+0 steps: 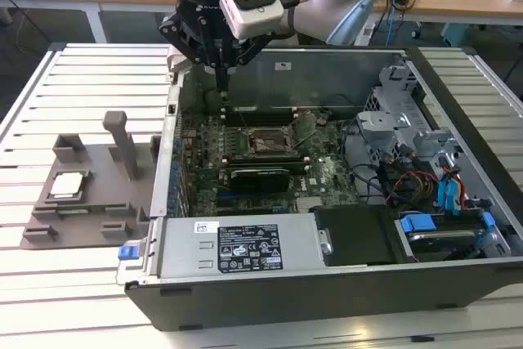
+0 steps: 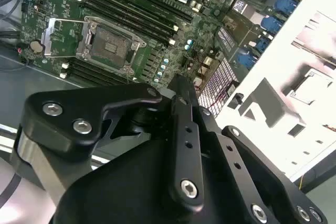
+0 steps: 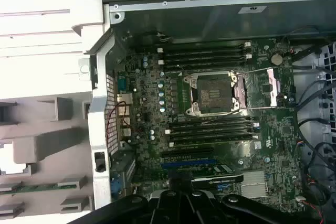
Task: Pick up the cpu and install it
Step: 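Reach for the cpu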
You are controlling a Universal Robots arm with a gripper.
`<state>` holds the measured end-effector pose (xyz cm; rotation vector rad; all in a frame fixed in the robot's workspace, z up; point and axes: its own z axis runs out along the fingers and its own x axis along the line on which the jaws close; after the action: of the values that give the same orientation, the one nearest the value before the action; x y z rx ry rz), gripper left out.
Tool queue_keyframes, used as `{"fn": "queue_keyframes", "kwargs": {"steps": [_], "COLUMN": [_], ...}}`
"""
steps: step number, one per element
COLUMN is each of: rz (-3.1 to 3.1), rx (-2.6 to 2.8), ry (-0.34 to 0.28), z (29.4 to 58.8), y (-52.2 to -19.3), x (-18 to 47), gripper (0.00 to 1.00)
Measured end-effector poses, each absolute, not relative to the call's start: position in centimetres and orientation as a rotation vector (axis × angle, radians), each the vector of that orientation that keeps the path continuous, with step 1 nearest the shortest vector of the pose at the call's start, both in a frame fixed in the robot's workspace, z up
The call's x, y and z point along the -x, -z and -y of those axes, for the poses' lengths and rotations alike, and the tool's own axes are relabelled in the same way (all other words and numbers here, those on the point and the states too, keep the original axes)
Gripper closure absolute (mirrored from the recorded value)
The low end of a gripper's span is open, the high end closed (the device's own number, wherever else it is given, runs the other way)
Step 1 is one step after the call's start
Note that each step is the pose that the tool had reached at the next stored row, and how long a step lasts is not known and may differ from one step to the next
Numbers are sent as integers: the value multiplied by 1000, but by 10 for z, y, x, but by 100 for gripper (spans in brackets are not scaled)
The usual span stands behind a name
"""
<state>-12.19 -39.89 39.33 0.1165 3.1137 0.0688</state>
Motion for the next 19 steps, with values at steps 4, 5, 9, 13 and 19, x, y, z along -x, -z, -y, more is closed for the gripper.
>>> {"fn": "queue_keyframes", "kwargs": {"steps": [4, 5, 9, 13, 19], "rz": [-3114, -3114, -3114, -3114, -3114], "rx": [-117, -117, -117, -117, -117], "ry": [-69, -69, -69, -69, -69], "z": [399, 399, 399, 399, 399], "y": [-393, -393, -393, -393, -393], "x": [125, 126, 127, 129, 137], "gripper": [89, 89, 89, 89, 89]}}
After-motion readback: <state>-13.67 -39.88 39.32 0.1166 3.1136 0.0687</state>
